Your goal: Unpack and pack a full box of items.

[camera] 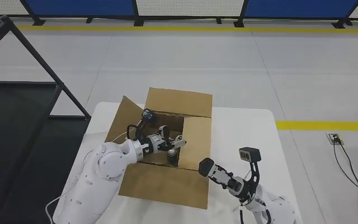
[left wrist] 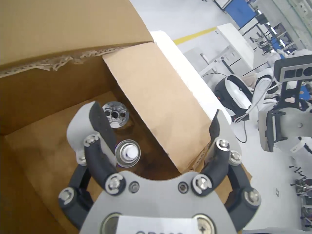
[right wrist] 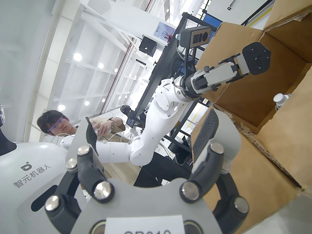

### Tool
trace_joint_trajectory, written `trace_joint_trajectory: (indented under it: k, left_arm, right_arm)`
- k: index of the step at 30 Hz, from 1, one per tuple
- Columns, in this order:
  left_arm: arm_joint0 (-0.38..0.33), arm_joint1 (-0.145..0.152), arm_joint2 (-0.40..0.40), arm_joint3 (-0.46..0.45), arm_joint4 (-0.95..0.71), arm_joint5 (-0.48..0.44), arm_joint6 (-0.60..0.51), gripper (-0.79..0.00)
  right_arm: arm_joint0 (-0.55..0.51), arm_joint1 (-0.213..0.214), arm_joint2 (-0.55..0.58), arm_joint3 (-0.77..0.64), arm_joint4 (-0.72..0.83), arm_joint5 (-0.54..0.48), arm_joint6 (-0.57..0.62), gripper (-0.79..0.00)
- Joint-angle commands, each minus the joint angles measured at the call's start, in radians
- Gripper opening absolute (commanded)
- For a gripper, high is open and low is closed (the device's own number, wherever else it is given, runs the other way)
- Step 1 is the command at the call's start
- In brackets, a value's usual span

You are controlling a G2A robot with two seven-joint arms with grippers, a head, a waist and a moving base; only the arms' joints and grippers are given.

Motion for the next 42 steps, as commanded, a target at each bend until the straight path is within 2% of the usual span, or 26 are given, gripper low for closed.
trace_joint_trajectory:
  k: [1, 6, 11, 14, 19, 24, 31, 42]
  left_arm:
    - [-0.03, -0.007, 0.024, 0.048, -0.033, 0.0, -0.01, 0.0]
    - [-0.096, -0.028, 0.081, 0.153, -0.148, 0.002, -0.059, 0.0]
    - [-0.161, -0.05, 0.131, 0.261, -0.307, 0.001, -0.155, 0.0]
    - [-0.202, -0.064, 0.164, 0.32, -0.332, 0.01, -0.184, 0.0]
    - [-0.242, -0.084, 0.209, 0.385, -0.36, -0.002, -0.19, 0.0]
    - [-0.264, -0.096, 0.221, 0.424, -0.423, -0.037, -0.213, 0.0]
    - [-0.259, -0.093, 0.197, 0.403, -0.505, -0.084, -0.256, 0.0]
    - [-0.224, -0.077, 0.172, 0.272, -0.462, -0.072, -0.25, 0.0]
  right_arm:
    - [-0.003, 0.003, 0.003, 0.002, 0.004, -0.001, 0.0, 0.0]
    - [-0.019, 0.009, 0.012, 0.003, 0.022, -0.022, -0.002, 0.0]
    - [-0.039, 0.015, 0.02, -0.006, 0.028, -0.037, -0.004, 0.0]
    - [-0.049, 0.019, 0.024, -0.008, 0.029, -0.043, -0.009, 0.0]
    - [-0.061, 0.024, 0.027, -0.01, 0.032, -0.054, -0.014, 0.0]
    - [-0.064, 0.029, 0.025, -0.011, 0.035, -0.057, -0.019, 0.0]
    - [-0.055, 0.036, 0.019, -0.007, 0.032, -0.055, -0.008, 0.0]
    - [-0.036, 0.047, 0.007, -0.005, 0.042, -0.061, 0.028, 0.0]
